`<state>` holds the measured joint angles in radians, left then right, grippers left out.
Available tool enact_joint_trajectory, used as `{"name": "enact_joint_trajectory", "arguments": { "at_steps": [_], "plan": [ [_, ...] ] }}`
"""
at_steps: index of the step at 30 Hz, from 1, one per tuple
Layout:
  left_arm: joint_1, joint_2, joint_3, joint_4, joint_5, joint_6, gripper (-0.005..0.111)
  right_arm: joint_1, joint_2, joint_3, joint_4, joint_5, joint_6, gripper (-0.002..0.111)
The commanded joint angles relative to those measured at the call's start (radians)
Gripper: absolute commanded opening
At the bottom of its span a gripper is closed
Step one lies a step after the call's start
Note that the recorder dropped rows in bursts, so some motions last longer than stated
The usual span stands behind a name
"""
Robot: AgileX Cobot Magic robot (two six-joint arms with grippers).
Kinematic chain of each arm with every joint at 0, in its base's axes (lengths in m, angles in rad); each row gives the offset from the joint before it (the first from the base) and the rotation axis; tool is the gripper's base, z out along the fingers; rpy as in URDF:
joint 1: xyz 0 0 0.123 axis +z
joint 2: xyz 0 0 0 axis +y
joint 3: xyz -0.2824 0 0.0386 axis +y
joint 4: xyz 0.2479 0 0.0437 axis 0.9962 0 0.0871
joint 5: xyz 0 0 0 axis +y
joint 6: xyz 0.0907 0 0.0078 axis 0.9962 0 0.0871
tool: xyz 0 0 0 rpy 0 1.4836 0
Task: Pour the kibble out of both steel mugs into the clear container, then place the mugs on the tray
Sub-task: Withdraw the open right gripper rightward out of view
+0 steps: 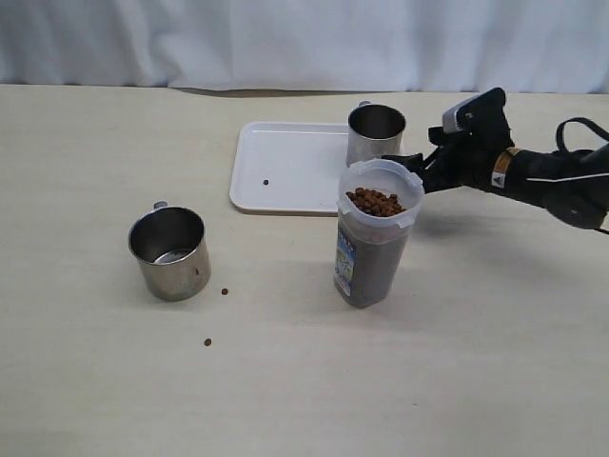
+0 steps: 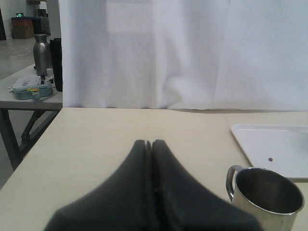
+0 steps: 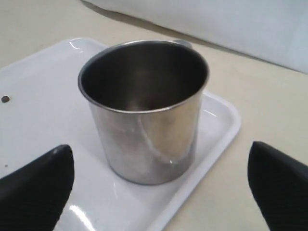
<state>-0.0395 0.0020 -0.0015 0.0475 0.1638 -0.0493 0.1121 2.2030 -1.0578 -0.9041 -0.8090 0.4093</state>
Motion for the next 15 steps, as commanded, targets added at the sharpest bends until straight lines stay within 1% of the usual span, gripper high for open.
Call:
{"name": "enact_joint_trajectory", "arguments": {
  "at_steps": [1, 4, 8, 9, 12, 15],
  "plan": [
    [-0.006, -0.002, 0.002, -0.002, -0.013, -0.003, 0.0, -0.045, -0.11, 0.117, -0.002, -0.004, 0.011, 0.08],
    [-0.006, -0.002, 0.002, -0.002, -0.013, -0.003, 0.0, -0.079, -0.19, 0.201, 0.004, 0.003, 0.071, 0.08],
    [-0.006, -0.002, 0.002, -0.002, -0.013, -0.003, 0.0, -0.118, -0.267, 0.288, 0.017, 0.026, 0.2, 0.08],
    [-0.006, -0.002, 0.002, -0.002, -0.013, -0.003, 0.0, -0.125, -0.304, 0.326, 0.017, 0.08, 0.262, 0.08],
    [-0.006, -0.002, 0.002, -0.002, -0.013, -0.003, 0.0, -0.125, -0.349, 0.36, -0.006, 0.186, 0.338, 0.08],
    [-0.006, -0.002, 0.002, -0.002, -0.013, -0.003, 0.0, -0.125, -0.387, 0.375, -0.006, 0.349, 0.395, 0.08]
  ]
}}
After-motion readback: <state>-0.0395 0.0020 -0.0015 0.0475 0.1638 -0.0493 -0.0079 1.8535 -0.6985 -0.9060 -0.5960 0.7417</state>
